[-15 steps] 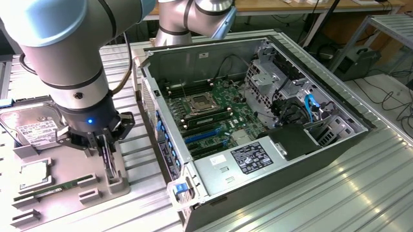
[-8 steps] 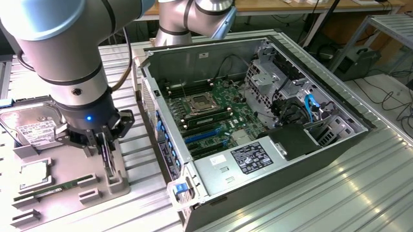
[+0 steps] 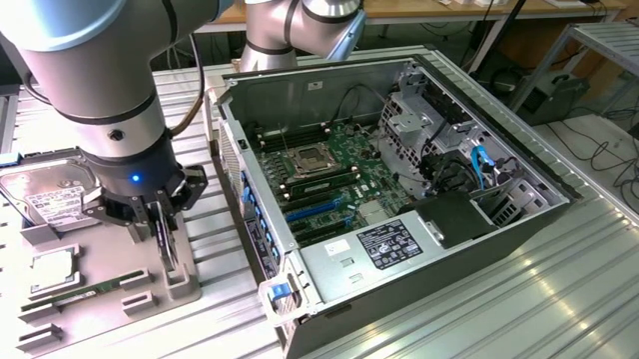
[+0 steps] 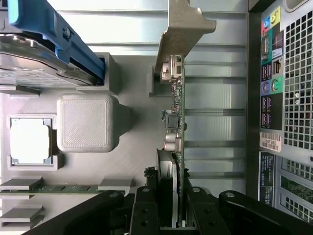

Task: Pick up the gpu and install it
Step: 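Pick up the gpu and move the gpu toward the slot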

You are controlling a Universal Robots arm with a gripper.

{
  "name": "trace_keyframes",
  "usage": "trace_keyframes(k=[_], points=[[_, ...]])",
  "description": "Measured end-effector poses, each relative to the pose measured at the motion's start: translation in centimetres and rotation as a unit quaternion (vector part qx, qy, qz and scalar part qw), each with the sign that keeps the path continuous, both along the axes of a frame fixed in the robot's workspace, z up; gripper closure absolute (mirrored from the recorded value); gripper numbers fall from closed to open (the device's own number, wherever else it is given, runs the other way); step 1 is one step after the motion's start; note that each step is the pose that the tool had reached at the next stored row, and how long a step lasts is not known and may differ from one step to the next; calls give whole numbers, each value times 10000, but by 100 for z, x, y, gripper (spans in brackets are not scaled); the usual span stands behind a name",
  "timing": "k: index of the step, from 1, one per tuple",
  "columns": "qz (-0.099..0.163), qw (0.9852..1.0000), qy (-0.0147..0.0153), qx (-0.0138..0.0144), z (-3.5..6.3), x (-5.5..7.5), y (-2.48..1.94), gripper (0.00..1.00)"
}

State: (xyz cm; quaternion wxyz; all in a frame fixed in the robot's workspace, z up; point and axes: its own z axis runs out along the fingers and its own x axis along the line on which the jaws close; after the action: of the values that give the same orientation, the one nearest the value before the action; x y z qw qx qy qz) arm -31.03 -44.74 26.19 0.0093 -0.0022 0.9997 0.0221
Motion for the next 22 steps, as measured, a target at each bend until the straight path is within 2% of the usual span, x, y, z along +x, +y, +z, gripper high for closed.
trace_keyframes(k=[11,22], points=[[0,10000,0,0,100,0,0,73],[0,10000,1,2,108,0,0,73]])
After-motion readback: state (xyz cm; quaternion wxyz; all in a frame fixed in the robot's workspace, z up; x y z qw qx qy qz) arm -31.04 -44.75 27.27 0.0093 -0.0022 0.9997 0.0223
